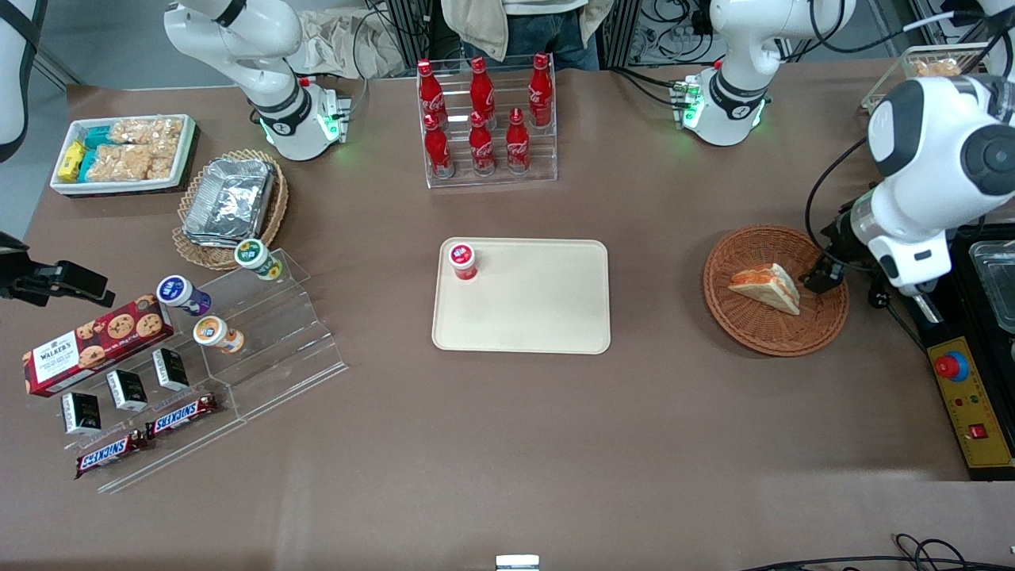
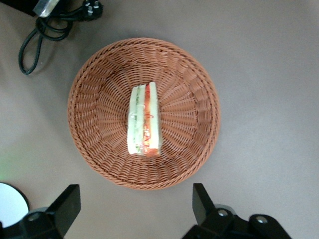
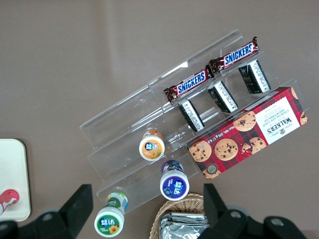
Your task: Place sandwich from basket to tray
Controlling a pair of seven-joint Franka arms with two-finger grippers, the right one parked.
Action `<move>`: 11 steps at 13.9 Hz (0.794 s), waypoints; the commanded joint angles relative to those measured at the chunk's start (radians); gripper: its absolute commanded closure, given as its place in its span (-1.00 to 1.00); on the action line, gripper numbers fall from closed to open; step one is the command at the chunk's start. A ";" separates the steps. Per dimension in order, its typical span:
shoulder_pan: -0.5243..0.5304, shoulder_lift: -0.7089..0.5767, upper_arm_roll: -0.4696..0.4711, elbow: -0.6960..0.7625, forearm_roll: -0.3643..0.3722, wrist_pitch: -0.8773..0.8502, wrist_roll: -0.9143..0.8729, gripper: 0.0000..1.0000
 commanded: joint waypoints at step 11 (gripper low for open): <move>0.005 -0.092 0.019 -0.208 0.001 0.165 0.012 -1.00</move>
